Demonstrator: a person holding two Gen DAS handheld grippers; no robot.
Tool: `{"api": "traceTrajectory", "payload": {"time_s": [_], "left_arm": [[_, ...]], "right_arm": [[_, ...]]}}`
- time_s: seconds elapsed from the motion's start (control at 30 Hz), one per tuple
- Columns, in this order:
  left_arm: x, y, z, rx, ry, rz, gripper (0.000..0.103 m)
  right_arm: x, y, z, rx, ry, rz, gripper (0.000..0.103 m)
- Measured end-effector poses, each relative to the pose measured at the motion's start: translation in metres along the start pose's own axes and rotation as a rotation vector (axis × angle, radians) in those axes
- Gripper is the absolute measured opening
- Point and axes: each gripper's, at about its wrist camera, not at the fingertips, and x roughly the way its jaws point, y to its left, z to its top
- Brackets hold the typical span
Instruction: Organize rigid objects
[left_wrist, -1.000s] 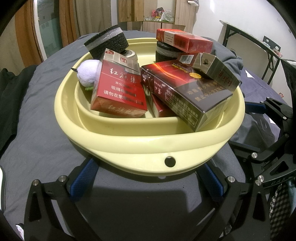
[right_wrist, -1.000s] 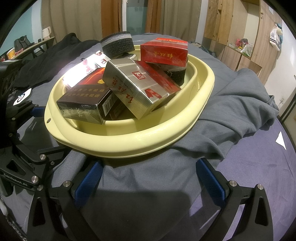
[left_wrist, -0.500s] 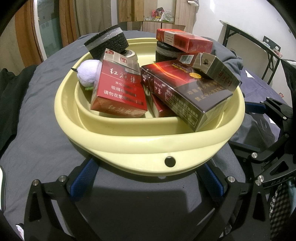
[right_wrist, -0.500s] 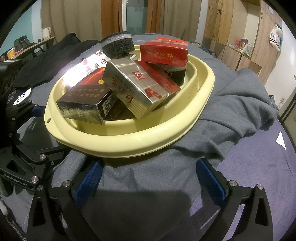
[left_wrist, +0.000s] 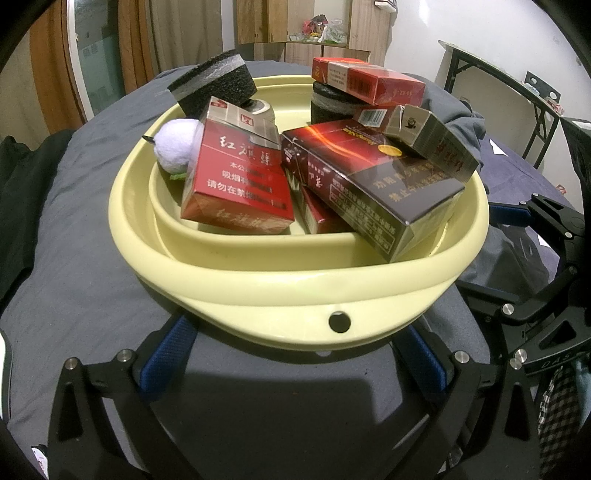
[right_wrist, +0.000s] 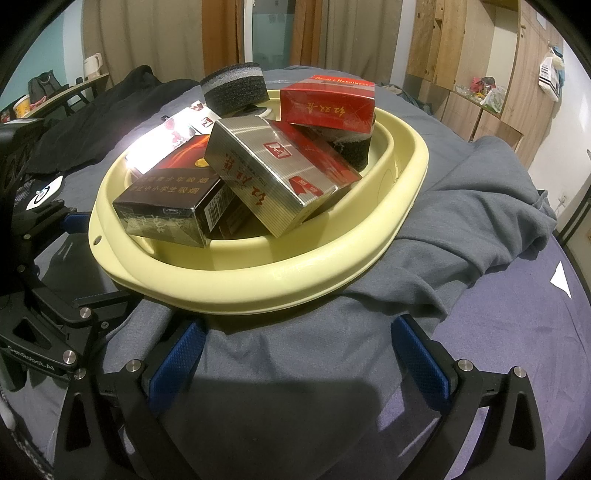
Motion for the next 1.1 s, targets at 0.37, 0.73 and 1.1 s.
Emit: {"api": "traceTrajectory", "payload": {"time_s": [0.37, 0.73, 1.1], "left_arm": [[0.0005, 0.0000, -0.0001, 0.000, 0.000, 0.000, 0.103], [0.0002, -0.0001, -0.0001, 0.000, 0.000, 0.000, 0.103], [0.0005, -0.0001, -0.0001, 0.000, 0.000, 0.000, 0.103]], "right_arm": [[0.0004, 0.0002, 0.0001, 0.000, 0.000, 0.000, 0.103], [0.0003, 0.0001, 0.0000, 0.000, 0.000, 0.000, 0.103], [0.0006, 0.0001, 0.0001, 0.000, 0.000, 0.000, 0.103]]}}
